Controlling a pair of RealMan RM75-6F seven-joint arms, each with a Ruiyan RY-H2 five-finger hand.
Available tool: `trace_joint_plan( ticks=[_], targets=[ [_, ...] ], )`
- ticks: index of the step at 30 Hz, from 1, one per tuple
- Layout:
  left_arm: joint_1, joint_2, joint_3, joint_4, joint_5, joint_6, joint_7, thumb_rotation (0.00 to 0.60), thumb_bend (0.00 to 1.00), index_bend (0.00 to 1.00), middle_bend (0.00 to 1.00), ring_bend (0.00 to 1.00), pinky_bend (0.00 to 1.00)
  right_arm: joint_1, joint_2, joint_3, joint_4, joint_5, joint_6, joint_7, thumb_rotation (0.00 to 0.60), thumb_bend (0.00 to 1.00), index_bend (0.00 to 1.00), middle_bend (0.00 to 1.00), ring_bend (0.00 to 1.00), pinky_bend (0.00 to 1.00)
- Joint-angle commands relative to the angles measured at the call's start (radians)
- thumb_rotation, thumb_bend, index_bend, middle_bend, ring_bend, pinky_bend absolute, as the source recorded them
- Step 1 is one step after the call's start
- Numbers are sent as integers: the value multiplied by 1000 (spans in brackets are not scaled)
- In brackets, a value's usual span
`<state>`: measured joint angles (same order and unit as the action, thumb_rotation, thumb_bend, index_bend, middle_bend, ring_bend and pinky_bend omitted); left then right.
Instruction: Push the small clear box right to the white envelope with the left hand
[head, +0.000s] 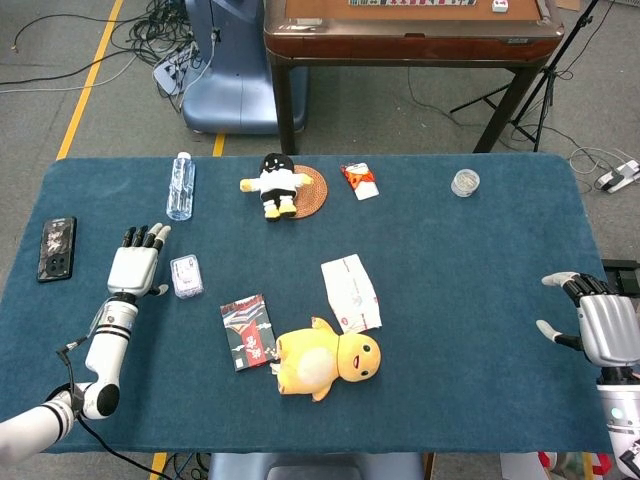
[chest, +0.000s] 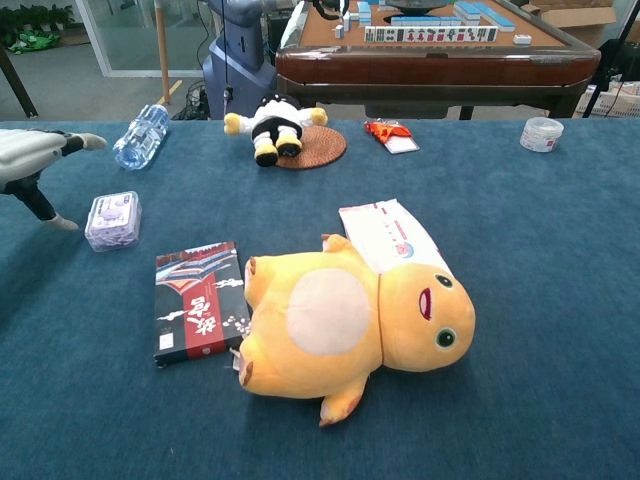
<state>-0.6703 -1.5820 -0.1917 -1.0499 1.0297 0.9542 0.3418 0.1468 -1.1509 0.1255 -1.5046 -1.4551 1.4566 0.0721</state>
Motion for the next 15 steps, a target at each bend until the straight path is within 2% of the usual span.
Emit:
trace_joint_plan(
  ticks=[1,15],
  targets=[
    [-6,-10,-5,14,2,-6,-6,600,0,0,0,0,0,-1,-3,-2,5,1,-2,2,600,0,375,369,292,400],
    [-49,-55,-40,63,7,-16,2,600,0,0,0,0,0,-7,-8,-6,17,1,0,14,600,0,374,369,292,400]
  ],
)
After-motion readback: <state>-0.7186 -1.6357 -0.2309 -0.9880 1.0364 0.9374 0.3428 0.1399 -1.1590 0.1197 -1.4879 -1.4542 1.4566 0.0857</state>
